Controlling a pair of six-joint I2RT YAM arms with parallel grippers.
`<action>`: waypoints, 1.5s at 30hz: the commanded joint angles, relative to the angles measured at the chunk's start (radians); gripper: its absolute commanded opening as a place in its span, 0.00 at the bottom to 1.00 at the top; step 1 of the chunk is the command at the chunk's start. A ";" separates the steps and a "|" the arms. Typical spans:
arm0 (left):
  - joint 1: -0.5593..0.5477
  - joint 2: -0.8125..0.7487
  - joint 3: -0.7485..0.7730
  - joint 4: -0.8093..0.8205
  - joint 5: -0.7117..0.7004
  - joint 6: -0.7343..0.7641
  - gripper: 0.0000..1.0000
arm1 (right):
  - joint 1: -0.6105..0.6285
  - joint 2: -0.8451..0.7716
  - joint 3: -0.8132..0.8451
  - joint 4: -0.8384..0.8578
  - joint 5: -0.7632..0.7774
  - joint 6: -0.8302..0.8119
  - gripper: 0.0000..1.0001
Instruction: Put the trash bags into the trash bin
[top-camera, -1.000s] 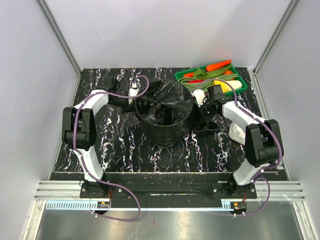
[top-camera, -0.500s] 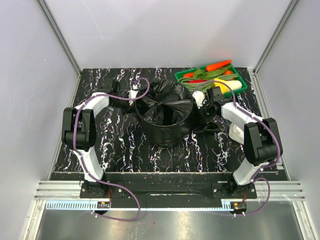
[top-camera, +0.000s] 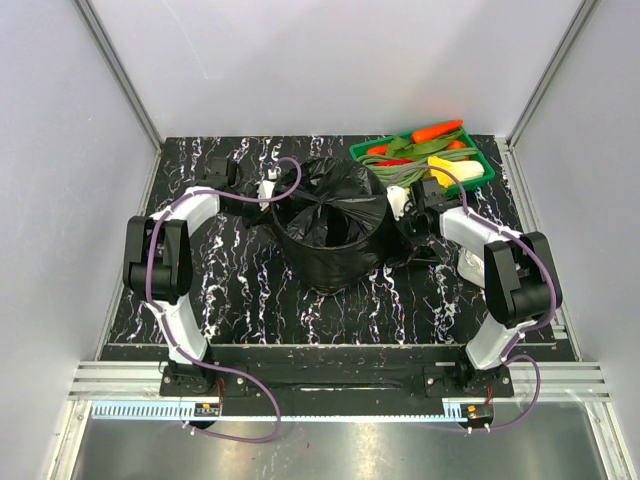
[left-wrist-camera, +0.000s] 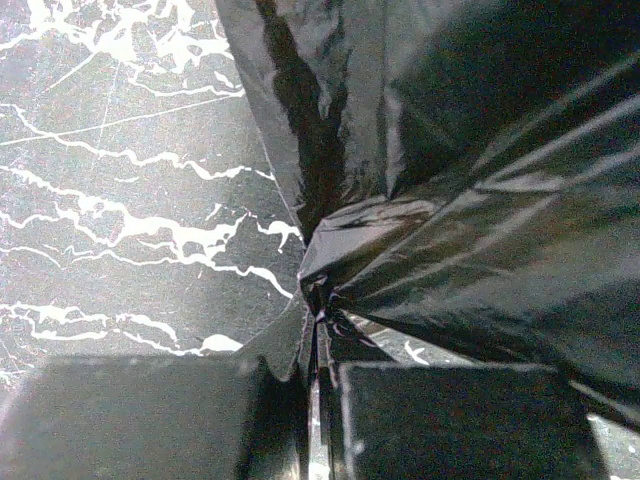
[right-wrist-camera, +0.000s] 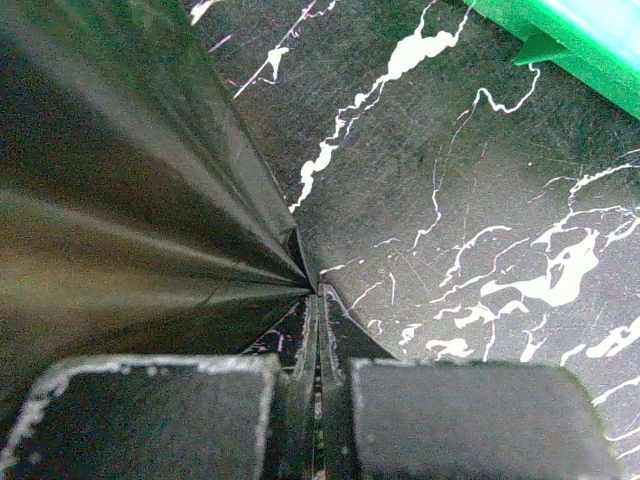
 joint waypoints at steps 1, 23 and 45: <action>0.021 -0.058 -0.026 0.058 -0.153 0.025 0.00 | -0.014 0.020 -0.012 0.010 0.117 -0.026 0.00; 0.018 -0.050 -0.048 0.084 -0.239 0.011 0.00 | -0.012 0.034 -0.027 0.033 0.179 -0.024 0.00; 0.010 -0.114 -0.014 0.044 -0.161 -0.133 0.78 | -0.005 -0.055 0.017 -0.016 0.154 0.028 0.13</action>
